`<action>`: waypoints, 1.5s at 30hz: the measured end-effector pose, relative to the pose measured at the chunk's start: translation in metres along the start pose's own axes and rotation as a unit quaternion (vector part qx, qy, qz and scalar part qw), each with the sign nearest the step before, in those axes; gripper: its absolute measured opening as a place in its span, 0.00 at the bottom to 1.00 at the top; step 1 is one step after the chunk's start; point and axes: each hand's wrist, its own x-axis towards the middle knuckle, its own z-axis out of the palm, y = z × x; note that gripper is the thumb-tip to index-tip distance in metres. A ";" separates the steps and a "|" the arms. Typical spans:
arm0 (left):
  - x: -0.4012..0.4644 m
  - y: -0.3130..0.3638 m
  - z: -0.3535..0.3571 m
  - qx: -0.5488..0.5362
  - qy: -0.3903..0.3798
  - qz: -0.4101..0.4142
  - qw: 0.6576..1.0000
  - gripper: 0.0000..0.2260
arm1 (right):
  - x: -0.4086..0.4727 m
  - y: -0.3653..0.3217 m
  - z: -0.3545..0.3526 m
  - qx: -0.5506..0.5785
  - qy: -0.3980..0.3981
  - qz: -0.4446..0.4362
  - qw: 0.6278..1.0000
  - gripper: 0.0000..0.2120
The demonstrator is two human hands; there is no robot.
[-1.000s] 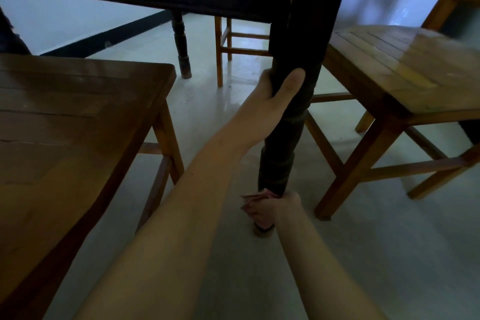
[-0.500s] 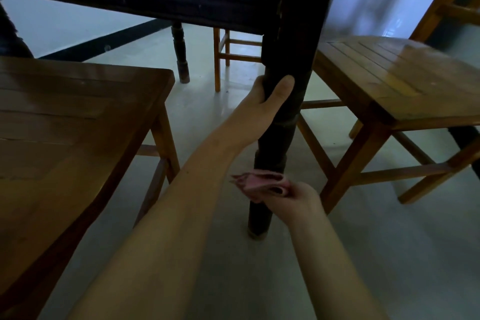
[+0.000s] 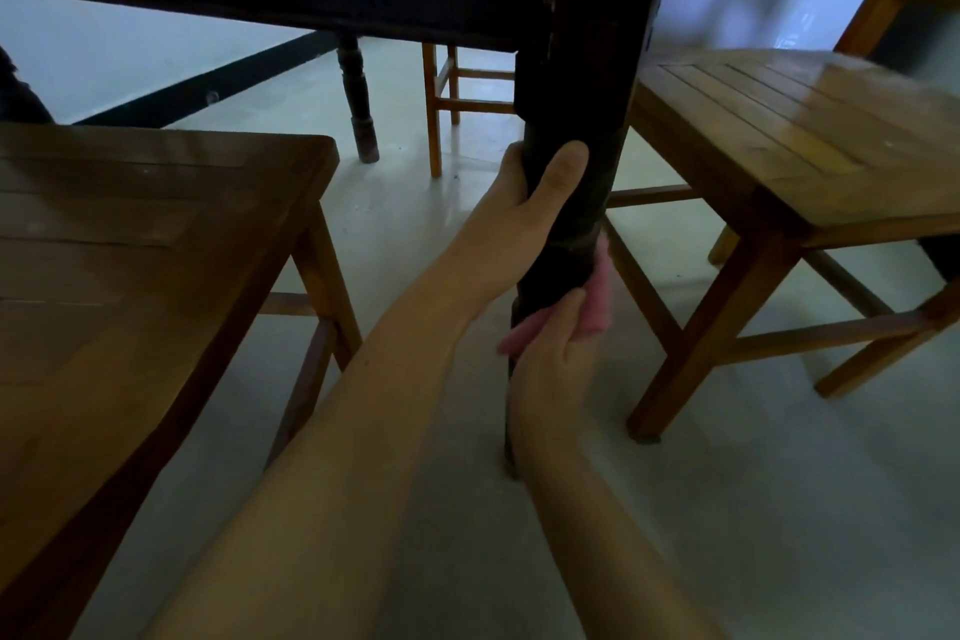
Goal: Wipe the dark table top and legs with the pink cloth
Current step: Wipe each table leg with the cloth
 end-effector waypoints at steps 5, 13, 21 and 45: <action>0.001 -0.003 0.001 -0.003 -0.004 0.008 1.000 0.19 | -0.007 -0.011 0.013 -0.120 -0.003 -0.146 0.982 0.29; 0.001 -0.003 0.001 0.002 -0.007 0.016 1.000 0.21 | -0.011 -0.019 0.012 -0.190 -0.013 -0.184 0.964 0.30; 0.000 0.000 0.000 0.003 -0.008 0.011 1.000 0.26 | 0.004 -0.005 0.008 -0.093 0.010 0.136 0.986 0.24; 0.004 -0.004 0.003 0.022 0.010 0.010 1.000 0.23 | -0.038 0.096 -0.070 -0.166 -0.018 0.142 0.976 0.25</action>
